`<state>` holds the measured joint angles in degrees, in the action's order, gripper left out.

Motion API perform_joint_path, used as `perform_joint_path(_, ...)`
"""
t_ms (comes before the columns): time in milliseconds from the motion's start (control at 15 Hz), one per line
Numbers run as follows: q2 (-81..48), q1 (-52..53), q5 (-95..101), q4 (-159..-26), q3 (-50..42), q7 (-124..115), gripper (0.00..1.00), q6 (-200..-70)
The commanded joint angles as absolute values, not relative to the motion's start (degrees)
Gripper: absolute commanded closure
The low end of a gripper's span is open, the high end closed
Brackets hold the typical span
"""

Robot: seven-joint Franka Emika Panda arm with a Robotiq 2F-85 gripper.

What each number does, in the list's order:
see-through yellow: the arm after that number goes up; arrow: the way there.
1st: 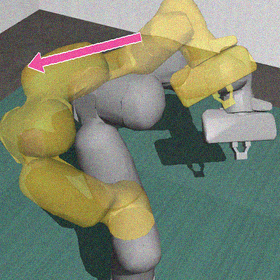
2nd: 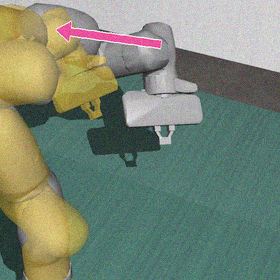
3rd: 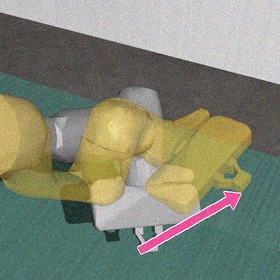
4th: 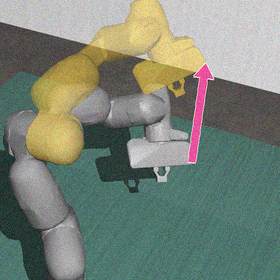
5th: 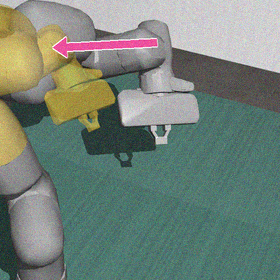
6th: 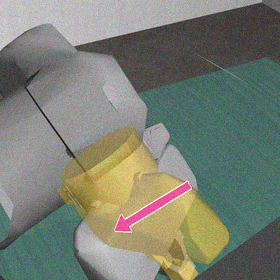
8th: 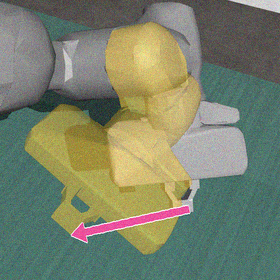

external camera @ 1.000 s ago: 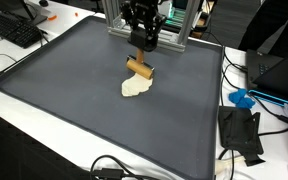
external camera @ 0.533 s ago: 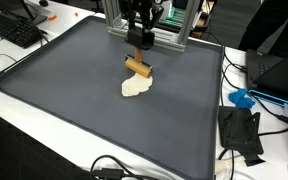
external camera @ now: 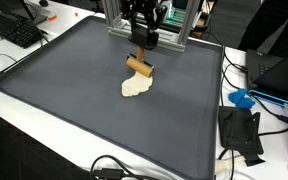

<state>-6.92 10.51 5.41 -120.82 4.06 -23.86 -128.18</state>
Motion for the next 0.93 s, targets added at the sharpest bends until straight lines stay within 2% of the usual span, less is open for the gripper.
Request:
perform_joint_path(0,-6.63,9.86,3.16,-122.85,5.24,-21.85,0.50,-128.53)
perform_joint_path(67,-6.67,9.90,3.18,-122.95,5.31,-22.06,0.69,-128.65)
perform_joint_path(200,-6.71,9.92,3.13,-123.14,5.47,-21.92,0.79,-128.54)
perform_joint_path(333,-6.77,9.93,3.17,-123.34,5.49,-21.90,0.79,-128.62)
perform_joint_path(400,-6.79,9.93,3.22,-123.42,5.49,-21.88,0.74,-128.63)
perform_joint_path(467,-6.79,9.94,3.14,-123.51,5.52,-21.80,0.37,-128.57)
perform_joint_path(533,-6.78,9.95,3.08,-123.63,5.55,-21.75,0.27,-128.62)
perform_joint_path(600,-6.82,9.97,3.08,-123.83,5.61,-21.82,0.22,-128.68)
perform_joint_path(667,-6.84,10.02,3.11,-124.09,5.71,-21.97,0.23,-128.77)
perform_joint_path(733,-6.91,10.05,3.11,-124.36,5.82,-22.03,0.40,-128.89)
perform_joint_path(800,-6.97,10.09,3.20,-124.59,5.91,-22.11,0.51,-129.05)
perform_joint_path(867,-6.94,10.10,3.21,-124.60,5.98,-22.12,0.52,-129.11)
